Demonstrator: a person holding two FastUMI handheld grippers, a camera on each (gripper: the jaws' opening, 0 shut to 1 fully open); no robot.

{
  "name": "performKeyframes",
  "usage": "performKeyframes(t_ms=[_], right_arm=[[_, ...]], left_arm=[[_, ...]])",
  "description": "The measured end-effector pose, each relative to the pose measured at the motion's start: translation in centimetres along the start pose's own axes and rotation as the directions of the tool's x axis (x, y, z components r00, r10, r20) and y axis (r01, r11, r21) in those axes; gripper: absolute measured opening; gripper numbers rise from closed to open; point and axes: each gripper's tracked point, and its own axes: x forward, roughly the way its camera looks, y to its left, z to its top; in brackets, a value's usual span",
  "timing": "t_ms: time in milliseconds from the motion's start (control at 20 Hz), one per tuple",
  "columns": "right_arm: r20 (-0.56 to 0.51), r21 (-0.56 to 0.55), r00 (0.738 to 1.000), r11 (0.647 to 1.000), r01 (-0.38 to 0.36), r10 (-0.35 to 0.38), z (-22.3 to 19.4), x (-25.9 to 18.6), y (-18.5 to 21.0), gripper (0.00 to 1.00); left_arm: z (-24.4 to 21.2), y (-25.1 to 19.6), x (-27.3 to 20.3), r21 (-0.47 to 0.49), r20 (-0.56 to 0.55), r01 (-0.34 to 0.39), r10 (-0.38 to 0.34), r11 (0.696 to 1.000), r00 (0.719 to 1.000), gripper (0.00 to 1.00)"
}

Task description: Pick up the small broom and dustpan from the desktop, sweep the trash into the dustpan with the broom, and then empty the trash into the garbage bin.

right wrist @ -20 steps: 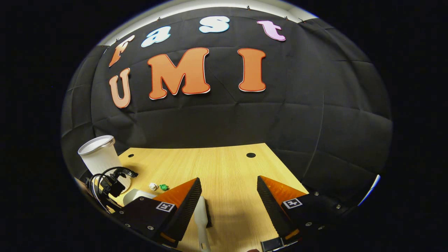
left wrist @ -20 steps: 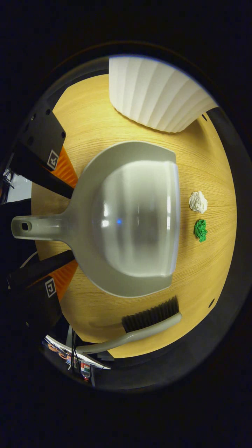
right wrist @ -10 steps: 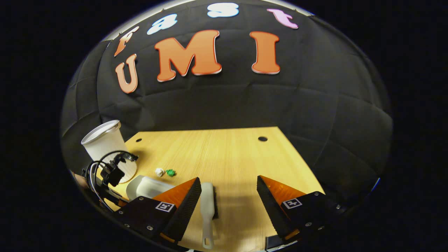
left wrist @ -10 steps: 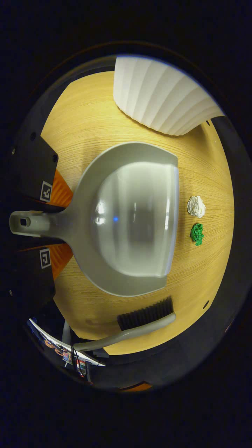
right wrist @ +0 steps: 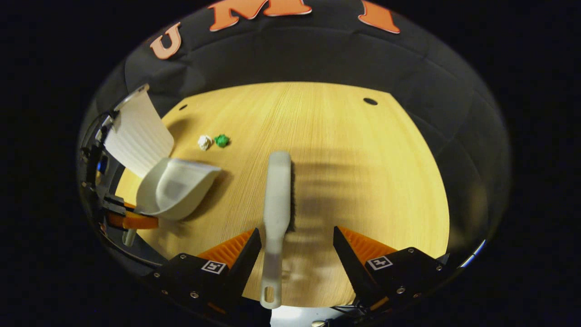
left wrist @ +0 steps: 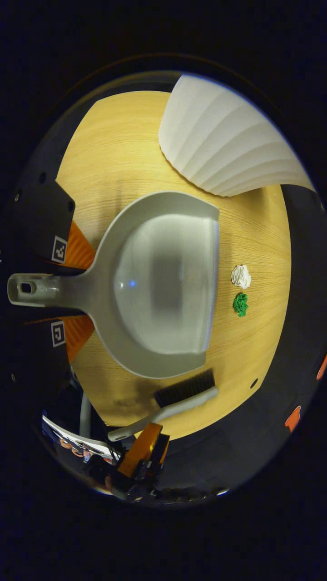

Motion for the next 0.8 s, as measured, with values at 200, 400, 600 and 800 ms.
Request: performKeyframes(t_ms=[200, 400, 600, 800], right_arm=[[-0.115, 0.001, 0.993, 0.999, -0.032, 0.032, -2.2, 1.1, 0.8, 0.97], [-0.171, -0.038, 0.985, 0.999, -0.008, 0.002, -3.2, 2.5, 1.7, 0.97], [-0.22, -0.042, 0.975, 0.999, 0.01, -0.018, -3.7, 3.5, 1.5, 0.97], [-0.274, -0.057, 0.961, 0.998, 0.018, -0.033, -4.2, 4.2, 1.4, 0.8]], left_arm=[[0.5, 0.0, -0.8, 0.05, 0.029, 0.001, -0.002, 0.999, 1.0, 0.31], [0.1, 0.9, -2.0, 0.063, 0.03, 0.011, -0.013, 0.998, 0.999, 0.32], [-0.8, 1.7, -2.8, 0.078, 0.028, 0.006, -0.008, 0.997, 1.0, 0.32], [-0.8, 2.5, -4.1, 0.065, 0.028, 0.012, -0.014, 0.998, 1.0, 0.32]])
